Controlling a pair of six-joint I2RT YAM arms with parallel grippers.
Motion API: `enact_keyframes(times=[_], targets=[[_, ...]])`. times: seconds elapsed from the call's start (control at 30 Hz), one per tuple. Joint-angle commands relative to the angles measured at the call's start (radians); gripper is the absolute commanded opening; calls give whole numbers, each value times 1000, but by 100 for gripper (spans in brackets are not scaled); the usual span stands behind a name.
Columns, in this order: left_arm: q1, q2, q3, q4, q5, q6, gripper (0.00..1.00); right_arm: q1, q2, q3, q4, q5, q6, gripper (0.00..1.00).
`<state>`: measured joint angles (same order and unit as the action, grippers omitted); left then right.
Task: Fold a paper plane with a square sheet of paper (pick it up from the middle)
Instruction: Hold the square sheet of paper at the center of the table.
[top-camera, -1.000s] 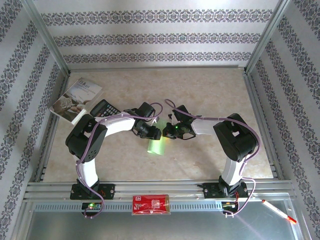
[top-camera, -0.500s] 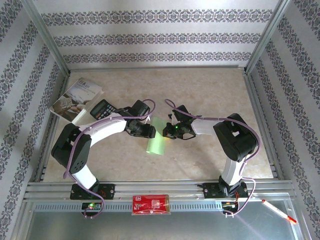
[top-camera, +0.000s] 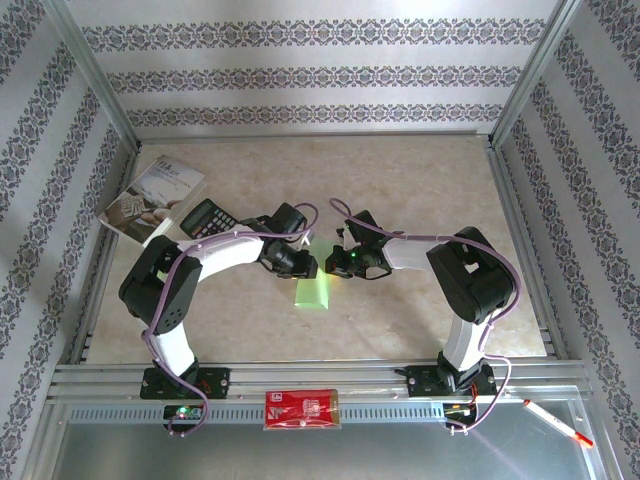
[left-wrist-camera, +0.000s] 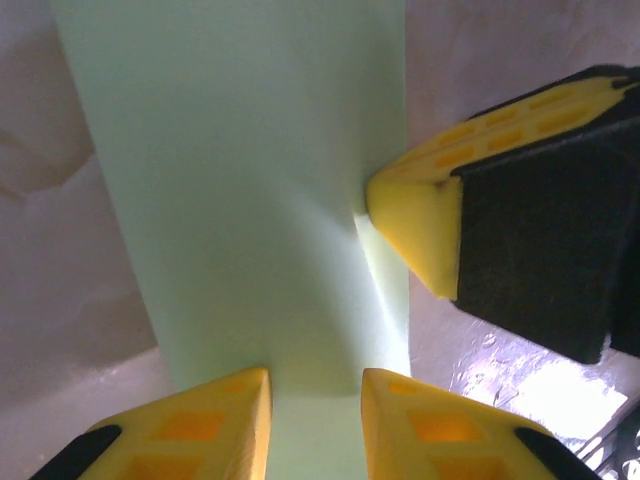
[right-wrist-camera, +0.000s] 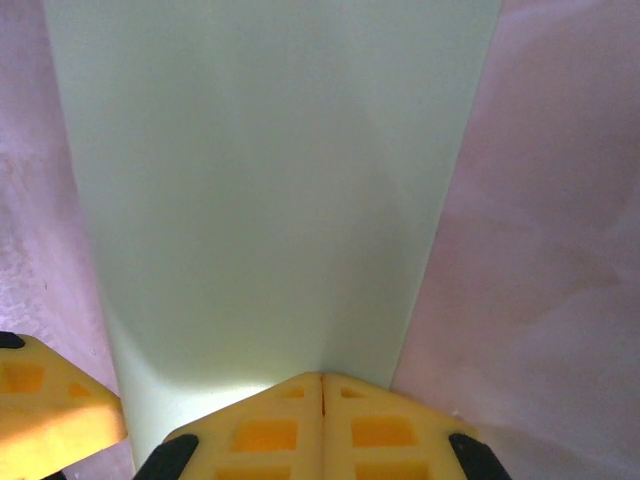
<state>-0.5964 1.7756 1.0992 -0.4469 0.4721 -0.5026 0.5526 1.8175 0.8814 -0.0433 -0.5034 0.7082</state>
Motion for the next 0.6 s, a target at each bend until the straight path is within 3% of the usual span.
enact_keyframes(times=[0.0,0.33,0.57], targets=[[-7,22,40,56,22,-18,29,13,81,-53,-125,132,-21,0],[7,-61,57,26,-1,-20,33,12,90,-52,-126,131,-24,0],[7,-43,46,72,56,-54,36,11,92,-50,-127,129,-24,0]])
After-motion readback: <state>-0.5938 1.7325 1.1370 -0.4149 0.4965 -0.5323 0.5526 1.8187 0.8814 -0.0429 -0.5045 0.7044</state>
